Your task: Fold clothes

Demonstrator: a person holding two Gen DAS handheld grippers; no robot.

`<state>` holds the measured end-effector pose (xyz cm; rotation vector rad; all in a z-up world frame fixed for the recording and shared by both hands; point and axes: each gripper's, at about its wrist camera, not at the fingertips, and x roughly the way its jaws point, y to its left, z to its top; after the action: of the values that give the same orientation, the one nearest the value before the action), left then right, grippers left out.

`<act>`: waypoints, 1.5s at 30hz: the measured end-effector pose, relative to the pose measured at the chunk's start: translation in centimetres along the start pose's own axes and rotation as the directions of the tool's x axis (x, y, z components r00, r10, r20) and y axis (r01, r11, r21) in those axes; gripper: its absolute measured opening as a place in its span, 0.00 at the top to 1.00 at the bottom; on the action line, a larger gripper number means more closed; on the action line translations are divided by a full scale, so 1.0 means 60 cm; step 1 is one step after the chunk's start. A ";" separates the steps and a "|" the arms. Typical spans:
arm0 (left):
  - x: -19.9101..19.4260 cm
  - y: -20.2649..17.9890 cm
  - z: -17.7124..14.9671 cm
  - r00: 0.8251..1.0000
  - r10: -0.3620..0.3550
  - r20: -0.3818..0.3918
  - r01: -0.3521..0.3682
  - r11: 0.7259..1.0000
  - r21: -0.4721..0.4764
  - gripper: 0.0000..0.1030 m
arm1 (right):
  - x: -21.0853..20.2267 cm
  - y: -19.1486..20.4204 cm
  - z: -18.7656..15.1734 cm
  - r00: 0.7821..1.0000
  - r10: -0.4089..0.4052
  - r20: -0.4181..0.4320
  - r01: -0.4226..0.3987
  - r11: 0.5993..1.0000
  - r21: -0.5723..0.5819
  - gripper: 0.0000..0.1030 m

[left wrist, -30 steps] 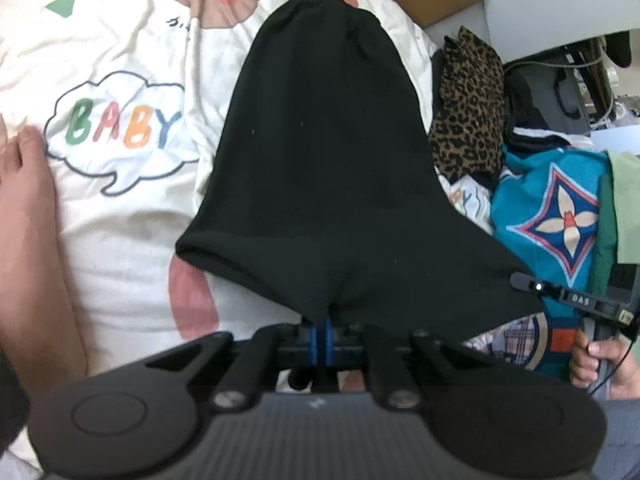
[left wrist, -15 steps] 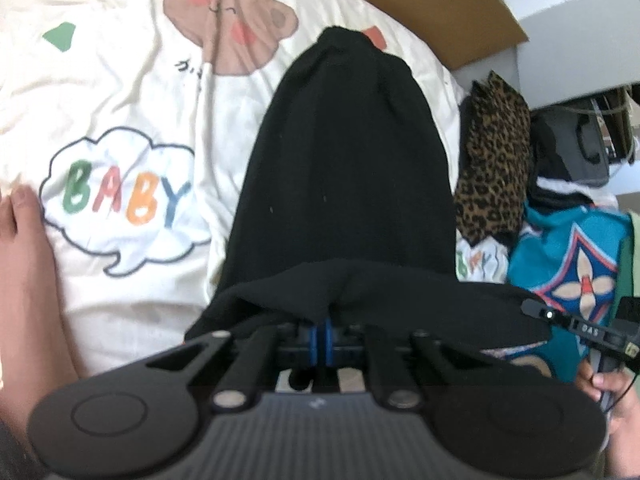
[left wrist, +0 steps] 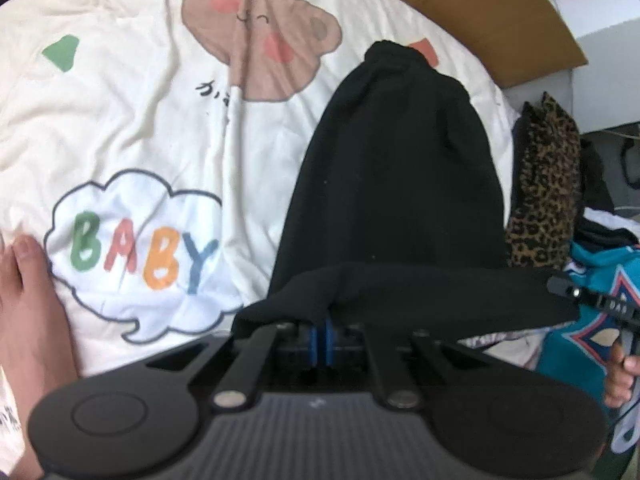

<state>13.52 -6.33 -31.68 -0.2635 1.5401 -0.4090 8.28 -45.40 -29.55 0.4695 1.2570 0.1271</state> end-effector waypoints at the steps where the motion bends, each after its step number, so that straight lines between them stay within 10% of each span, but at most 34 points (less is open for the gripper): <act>1: 0.004 -0.001 0.005 1.000 0.005 -0.005 -0.005 1.000 0.006 0.96 | 0.005 0.001 0.006 1.000 -0.006 -0.004 0.006 1.000 -0.005 0.98; 16: 0.104 -0.041 0.089 0.948 0.101 -0.302 -0.006 0.953 0.302 0.96 | 0.075 -0.013 0.053 0.995 -0.073 -0.064 0.075 0.997 0.020 0.98; 25: 0.060 0.027 0.082 0.972 -0.148 -0.180 0.186 0.958 0.217 0.96 | 0.077 -0.026 0.038 0.998 -0.059 0.025 0.057 0.996 0.075 0.98; 30: 0.032 0.075 0.078 0.958 -0.279 -0.068 0.286 0.952 0.114 0.96 | 0.054 -0.025 0.040 0.997 -0.035 0.075 0.029 0.996 0.080 0.98; 45: 0.028 0.096 0.102 0.942 -0.333 -0.040 0.335 0.935 0.119 0.96 | 0.066 -0.037 0.030 0.977 -0.037 0.211 0.003 0.987 0.162 0.97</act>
<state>20.08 -2.35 -35.47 -0.4274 1.4837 -0.7759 10.84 -46.51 -33.58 0.5936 1.0642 -0.0420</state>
